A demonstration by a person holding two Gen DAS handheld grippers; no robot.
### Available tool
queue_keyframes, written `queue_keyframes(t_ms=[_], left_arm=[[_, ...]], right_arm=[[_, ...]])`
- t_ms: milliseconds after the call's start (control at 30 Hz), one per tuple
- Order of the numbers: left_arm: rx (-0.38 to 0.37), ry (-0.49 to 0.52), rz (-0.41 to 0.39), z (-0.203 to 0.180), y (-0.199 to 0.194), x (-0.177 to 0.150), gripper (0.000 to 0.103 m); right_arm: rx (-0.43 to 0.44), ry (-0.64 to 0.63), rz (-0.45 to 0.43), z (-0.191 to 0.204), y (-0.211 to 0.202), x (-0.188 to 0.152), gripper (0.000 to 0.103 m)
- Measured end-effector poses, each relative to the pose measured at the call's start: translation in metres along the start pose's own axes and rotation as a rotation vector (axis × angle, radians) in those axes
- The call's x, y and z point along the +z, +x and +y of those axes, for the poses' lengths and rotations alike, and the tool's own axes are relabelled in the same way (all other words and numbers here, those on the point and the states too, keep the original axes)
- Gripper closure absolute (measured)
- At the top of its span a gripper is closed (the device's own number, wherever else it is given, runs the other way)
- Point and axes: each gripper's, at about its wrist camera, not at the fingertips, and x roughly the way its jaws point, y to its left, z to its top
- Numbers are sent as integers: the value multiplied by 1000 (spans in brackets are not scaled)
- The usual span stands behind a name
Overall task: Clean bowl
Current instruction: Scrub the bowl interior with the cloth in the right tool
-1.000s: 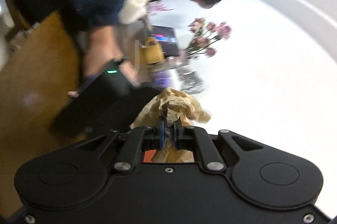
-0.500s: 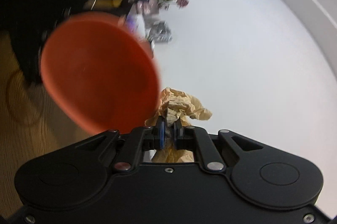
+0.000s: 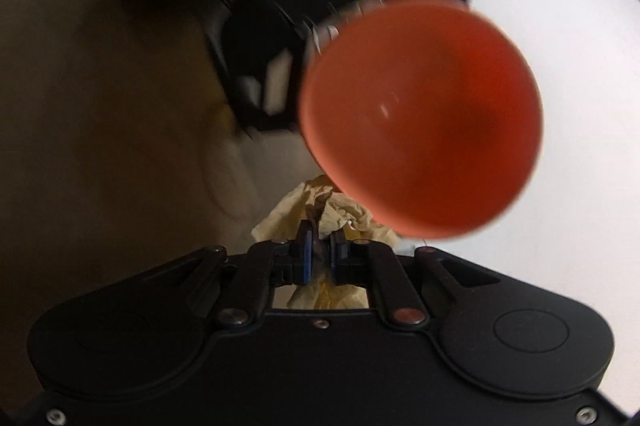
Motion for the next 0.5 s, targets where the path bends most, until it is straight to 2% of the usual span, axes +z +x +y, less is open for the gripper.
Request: queue_keyframes(t_ms=[133, 333, 500], left_arm=[[0, 0, 0, 0, 0, 0, 5], [0, 0, 0, -1, 1, 1, 5], [0, 0, 0, -1, 1, 2, 5]], right_arm=[[4, -14, -64, 8, -21, 17, 94], [-36, 5, -146, -2, -46, 34, 94], [-106, 15, -180, -13, -47, 39, 94]])
